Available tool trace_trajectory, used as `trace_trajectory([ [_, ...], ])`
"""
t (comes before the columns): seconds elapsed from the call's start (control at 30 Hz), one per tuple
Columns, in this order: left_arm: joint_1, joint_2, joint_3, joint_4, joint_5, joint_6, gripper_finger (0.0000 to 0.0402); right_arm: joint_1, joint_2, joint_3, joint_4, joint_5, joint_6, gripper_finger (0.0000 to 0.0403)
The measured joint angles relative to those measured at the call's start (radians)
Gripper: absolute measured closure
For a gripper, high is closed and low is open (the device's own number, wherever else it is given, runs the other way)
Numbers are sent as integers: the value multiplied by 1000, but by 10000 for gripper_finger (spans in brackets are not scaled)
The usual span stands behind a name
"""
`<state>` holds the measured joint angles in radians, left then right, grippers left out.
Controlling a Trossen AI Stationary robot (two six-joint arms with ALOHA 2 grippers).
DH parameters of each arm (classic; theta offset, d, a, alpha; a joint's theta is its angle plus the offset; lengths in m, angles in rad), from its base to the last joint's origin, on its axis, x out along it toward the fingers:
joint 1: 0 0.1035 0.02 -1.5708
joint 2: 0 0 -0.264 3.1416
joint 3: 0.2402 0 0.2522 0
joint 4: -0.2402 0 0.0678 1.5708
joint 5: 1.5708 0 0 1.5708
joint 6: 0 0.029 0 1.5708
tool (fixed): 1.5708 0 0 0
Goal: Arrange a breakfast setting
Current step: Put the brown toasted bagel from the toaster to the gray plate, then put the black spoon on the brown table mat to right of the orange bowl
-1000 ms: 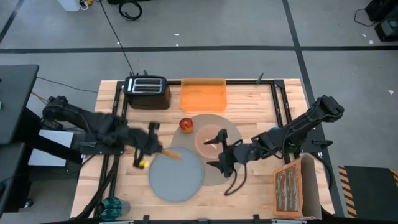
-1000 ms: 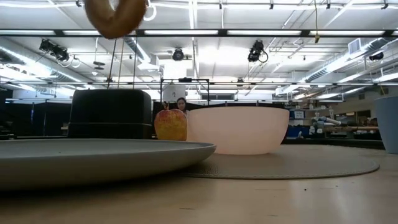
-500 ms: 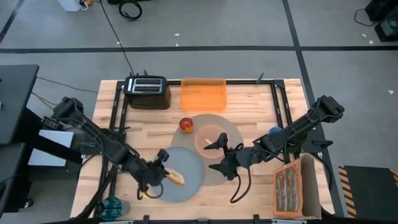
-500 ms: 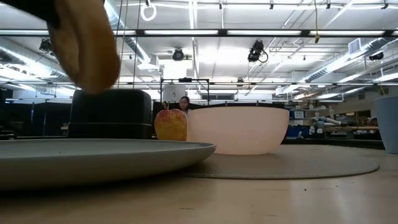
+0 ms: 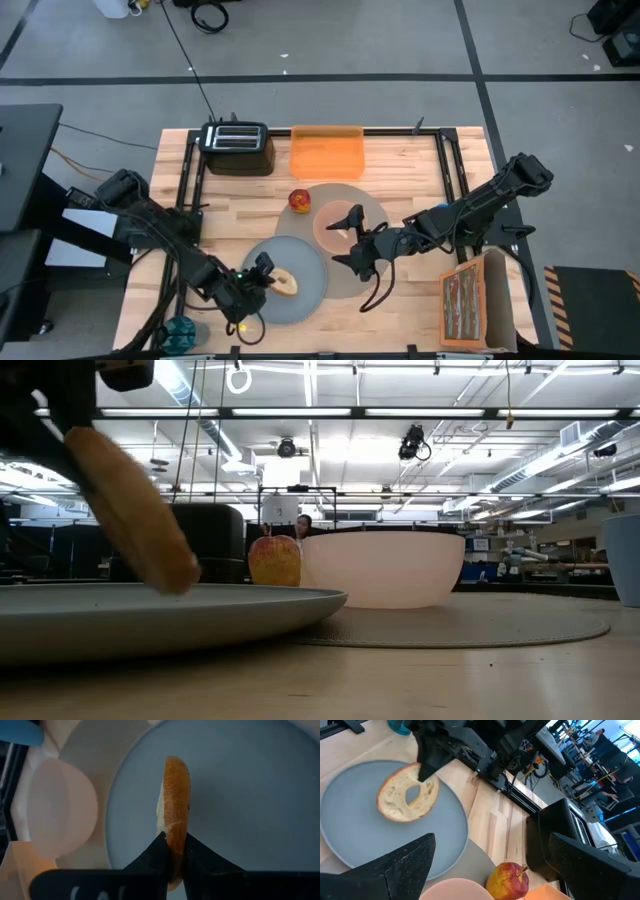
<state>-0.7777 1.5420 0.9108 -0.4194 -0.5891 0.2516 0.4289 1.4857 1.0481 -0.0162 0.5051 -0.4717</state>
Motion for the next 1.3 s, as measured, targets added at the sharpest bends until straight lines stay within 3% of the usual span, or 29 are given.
trace_trajectory([
  [0.37,-4,15,0,-69,2,-88,361,-17,0,-1,0,-6,41,4],
  [0.77,-4,15,0,-73,119,-83,287,-21,0,-1,-1,-32,72,4],
  [1.07,-4,15,1,-73,117,-78,280,-21,0,-1,0,-40,114,4],
  [1.3,4,15,149,-227,114,-227,280,-21,0,-1,1,-40,115,4],
])
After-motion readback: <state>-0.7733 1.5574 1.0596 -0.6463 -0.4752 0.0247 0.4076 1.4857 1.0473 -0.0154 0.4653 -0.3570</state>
